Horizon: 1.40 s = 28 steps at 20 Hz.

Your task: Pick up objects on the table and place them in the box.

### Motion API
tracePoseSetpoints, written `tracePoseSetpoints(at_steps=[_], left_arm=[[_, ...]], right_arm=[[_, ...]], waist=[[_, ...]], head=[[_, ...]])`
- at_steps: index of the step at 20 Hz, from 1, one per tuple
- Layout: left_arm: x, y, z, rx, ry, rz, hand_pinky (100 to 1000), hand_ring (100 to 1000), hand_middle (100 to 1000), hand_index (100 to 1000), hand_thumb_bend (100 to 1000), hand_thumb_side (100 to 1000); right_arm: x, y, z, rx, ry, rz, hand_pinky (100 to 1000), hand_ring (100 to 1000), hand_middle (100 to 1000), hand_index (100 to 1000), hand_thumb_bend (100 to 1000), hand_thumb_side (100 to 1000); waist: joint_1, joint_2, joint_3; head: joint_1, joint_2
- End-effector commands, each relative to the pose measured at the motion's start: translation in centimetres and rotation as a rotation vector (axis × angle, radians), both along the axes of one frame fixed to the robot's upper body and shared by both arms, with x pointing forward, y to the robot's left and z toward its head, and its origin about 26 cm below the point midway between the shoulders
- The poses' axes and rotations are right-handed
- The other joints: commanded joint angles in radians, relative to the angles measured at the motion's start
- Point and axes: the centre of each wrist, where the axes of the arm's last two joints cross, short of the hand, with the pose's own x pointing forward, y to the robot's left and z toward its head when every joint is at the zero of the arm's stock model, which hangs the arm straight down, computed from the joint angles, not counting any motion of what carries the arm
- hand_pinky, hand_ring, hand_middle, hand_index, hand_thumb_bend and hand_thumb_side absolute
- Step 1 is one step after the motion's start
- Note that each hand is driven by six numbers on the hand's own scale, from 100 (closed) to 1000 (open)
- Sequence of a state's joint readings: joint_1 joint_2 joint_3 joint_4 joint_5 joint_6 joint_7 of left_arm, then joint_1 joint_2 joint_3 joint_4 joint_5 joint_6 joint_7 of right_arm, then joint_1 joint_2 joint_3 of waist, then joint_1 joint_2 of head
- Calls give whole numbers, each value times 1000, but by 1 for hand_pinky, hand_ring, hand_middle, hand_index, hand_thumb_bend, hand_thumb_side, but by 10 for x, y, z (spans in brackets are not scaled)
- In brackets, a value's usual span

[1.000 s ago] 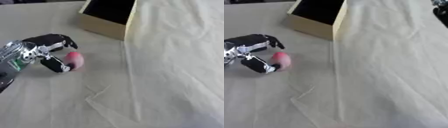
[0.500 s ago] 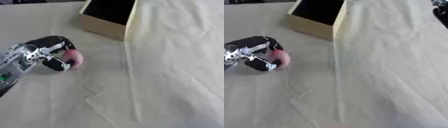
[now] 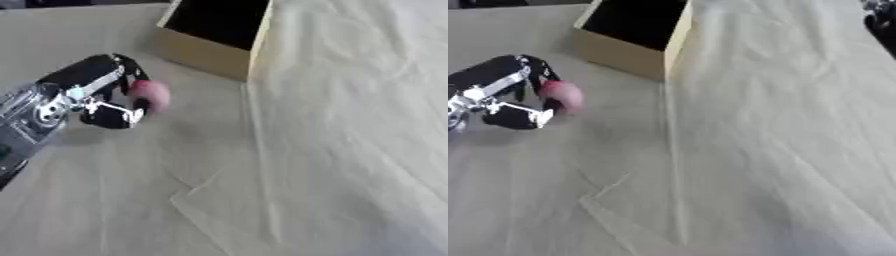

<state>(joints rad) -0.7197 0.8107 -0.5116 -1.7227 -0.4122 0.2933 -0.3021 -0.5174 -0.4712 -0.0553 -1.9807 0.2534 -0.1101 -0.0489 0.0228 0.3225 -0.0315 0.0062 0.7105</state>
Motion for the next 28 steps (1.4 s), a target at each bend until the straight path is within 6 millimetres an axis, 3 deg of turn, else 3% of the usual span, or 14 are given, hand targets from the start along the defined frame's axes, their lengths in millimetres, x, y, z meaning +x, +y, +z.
tracePoseSetpoints(at_steps=[1, 8, 16, 21, 28], left_arm=[[-11, 5, 38, -26, -116, -6, 374, 567, 666, 713, 100, 197], [-11, -2, 94, -118, -326, -87, 330, 543, 637, 689, 100, 237], [30, -19, 134, -148, -455, -107, 324, 536, 615, 671, 100, 245], [59, -31, 145, -158, -507, -91, 323, 534, 612, 667, 100, 259], [91, -41, 137, -113, -527, -87, 334, 539, 611, 666, 100, 248]], right_arm=[[-5, -1, 8, -4, -31, 2, 843, 676, 570, 789, 100, 718], [-5, 0, 10, -7, -41, 3, 843, 676, 570, 789, 100, 718], [-4, 2, 14, -9, -54, 11, 843, 676, 569, 789, 100, 717], [-4, 5, 18, -11, -70, 27, 843, 677, 570, 789, 100, 714], [-4, 8, 25, -14, -94, 42, 844, 677, 569, 789, 100, 713]], waist=[[-1, -21, 1], [1, -15, -4], [10, -2, -27], [10, 9, -57], [13, 37, -97]], head=[[-4, -10], [-10, -20], [-7, -60], [0, -97], [38, -139]])
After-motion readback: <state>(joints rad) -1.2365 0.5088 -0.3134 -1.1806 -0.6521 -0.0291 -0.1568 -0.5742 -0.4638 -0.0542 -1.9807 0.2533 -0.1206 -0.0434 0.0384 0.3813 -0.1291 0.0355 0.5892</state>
